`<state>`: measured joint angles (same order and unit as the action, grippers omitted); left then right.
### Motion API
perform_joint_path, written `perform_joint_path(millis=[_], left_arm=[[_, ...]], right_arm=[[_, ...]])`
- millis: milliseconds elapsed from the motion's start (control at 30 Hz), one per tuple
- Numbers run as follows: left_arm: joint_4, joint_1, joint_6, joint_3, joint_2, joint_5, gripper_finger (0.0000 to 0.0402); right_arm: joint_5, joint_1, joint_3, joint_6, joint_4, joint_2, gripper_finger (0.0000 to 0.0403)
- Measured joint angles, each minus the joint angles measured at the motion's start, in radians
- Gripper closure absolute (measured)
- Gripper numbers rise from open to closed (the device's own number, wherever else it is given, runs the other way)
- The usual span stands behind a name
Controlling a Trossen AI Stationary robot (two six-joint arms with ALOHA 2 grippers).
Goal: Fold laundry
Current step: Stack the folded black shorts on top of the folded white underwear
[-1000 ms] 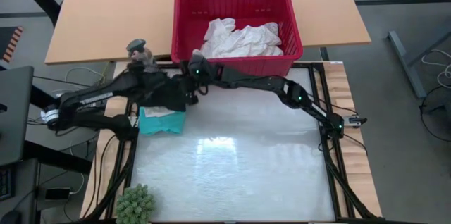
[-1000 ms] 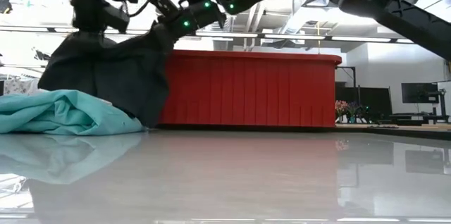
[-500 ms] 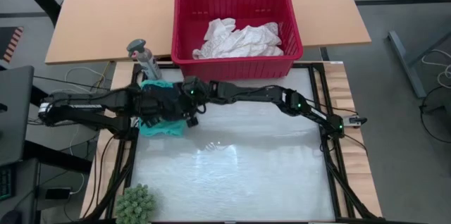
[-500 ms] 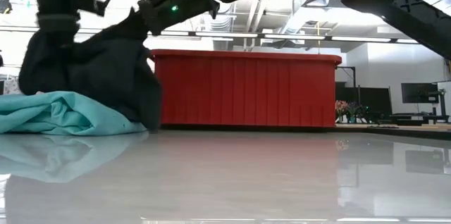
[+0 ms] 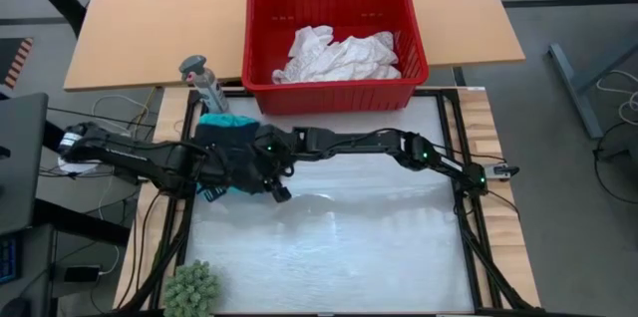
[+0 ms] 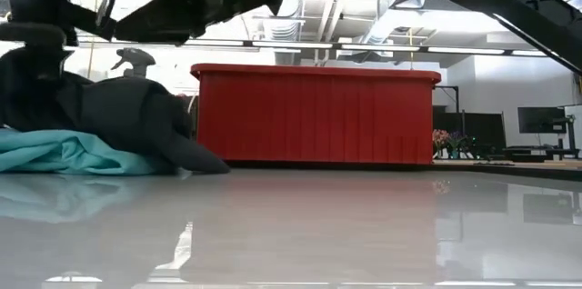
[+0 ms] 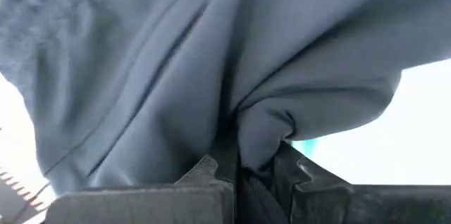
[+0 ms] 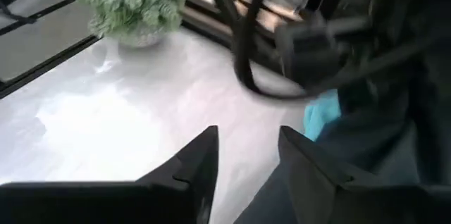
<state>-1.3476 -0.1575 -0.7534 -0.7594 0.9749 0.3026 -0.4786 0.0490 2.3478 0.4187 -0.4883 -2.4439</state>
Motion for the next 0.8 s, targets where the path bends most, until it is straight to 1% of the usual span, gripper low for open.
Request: perform_joint_path(millis=[100, 200, 300, 400, 467, 567, 667, 733, 800], left_arm=[[0.012, -0.027, -0.022, -0.022, 0.000, -0.042, 0.0386], [0.069, -0.059, -0.018, -0.036, -0.001, -0.069, 0.0383], [0.134, -0.088, 0.010, -0.038, -0.001, -0.079, 0.0366], [0.188, -0.113, 0.013, -0.038, 0.000, -0.086, 0.0328], [0.214, -0.126, 0.013, -0.038, -0.001, -0.096, 0.0296], [0.284, -0.139, 0.024, -0.038, -0.001, -0.166, 0.0245], [0.420, -0.141, 0.014, -0.039, -0.001, -0.267, 0.0196], [0.503, -0.142, -0.033, -0.040, -0.001, -0.338, 0.0168], [0.541, -0.164, -0.119, -0.041, -0.001, -0.366, 0.0151]], right_arm=[[0.001, 0.017, 0.000, -0.001, -0.072, 0.024, 0.0194], [0.001, 0.047, 0.000, -0.003, -0.136, 0.072, 0.0177], [0.002, 0.071, 0.002, -0.003, -0.191, 0.106, 0.0169], [0.005, 0.080, 0.001, -0.003, -0.207, 0.111, 0.0168], [0.004, 0.079, -0.001, -0.003, -0.240, 0.118, 0.0168], [-0.015, 0.074, 0.000, -0.003, -0.273, 0.125, 0.0168], [-0.070, 0.076, 0.000, -0.002, -0.321, 0.134, 0.0168], [-0.074, 0.077, 0.000, -0.001, -0.337, 0.136, 0.0168], [-0.066, 0.080, 0.000, -0.013, -0.367, 0.141, 0.0168]])
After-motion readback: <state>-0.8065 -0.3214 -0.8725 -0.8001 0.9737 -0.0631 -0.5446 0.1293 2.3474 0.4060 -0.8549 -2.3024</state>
